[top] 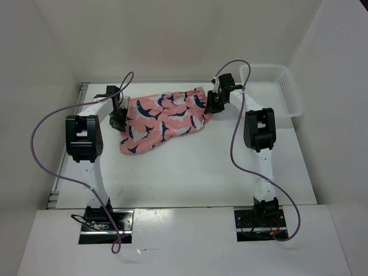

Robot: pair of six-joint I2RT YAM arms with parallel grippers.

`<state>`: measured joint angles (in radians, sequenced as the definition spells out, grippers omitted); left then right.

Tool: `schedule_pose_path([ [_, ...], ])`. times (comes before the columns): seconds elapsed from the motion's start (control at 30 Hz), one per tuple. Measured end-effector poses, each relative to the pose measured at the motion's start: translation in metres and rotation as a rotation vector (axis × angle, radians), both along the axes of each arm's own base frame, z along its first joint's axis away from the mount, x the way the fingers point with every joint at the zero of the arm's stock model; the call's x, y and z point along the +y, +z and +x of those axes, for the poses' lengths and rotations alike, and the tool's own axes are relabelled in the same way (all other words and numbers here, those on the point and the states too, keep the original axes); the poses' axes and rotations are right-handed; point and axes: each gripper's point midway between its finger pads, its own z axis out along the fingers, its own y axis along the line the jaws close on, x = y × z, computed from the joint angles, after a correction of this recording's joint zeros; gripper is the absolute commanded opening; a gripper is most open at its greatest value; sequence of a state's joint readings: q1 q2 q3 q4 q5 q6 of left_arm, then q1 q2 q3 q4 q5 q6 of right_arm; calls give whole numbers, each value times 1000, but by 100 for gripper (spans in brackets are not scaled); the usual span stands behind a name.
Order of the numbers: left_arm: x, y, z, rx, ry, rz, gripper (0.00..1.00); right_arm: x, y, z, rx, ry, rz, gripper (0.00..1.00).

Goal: Fold and stack the shorts
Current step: Fold the shorts

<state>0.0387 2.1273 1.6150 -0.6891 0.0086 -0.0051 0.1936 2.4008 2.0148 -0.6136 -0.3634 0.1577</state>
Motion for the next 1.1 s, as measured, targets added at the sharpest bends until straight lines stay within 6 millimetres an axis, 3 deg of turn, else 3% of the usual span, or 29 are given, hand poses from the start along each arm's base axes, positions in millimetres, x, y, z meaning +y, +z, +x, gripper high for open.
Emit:
schedule_pose_path([
  [0.07, -2, -1, 0, 4, -2, -10, 7, 2, -3, -1, 5, -1, -4, 2],
  [0.13, -4, -1, -1, 6, -5, -22, 1, -1, -5, 0, 3, -10, -23, 0],
  [0.23, -5, -1, 0, 7, -10, -27, 0, -5, -6, 2, -9, -12, -50, 0],
  [0.33, -5, -1, -1, 6, -10, -27, 0, -8, -7, -11, -4, 24, -61, 0],
  [0.43, -6, -1, -12, 12, -10, -30, 0, -15, -3, -51, 40, 94, -63, 0],
  [0.6, -14, 5, -72, 105, -20, -54, 0, -26, 23, -148, 100, 216, -45, 0],
  [0.63, -17, 9, -85, 124, -26, -61, 0, -28, 28, -168, 110, 232, -39, 6],
  [0.67, -22, 14, -95, 135, -36, -68, 3, -31, 32, -186, 115, 245, -36, 34],
  [0.73, -34, 22, -114, 150, -69, -77, 6, -36, 36, -217, 136, 262, -36, 56],
  [0.77, -41, 25, -120, 154, -90, -80, 6, -38, 38, -226, 140, 269, -39, 58],
  [0.9, -65, 25, -141, 188, -165, -86, 11, -43, 46, -231, 105, 303, -66, 61],
  [1.03, -64, 24, -146, 206, -164, -86, 16, -48, 59, -215, 33, 305, -104, 63],
  [1.1, -63, 24, -146, 206, -160, -86, 18, -49, 63, -209, 10, 299, -110, 57],
])
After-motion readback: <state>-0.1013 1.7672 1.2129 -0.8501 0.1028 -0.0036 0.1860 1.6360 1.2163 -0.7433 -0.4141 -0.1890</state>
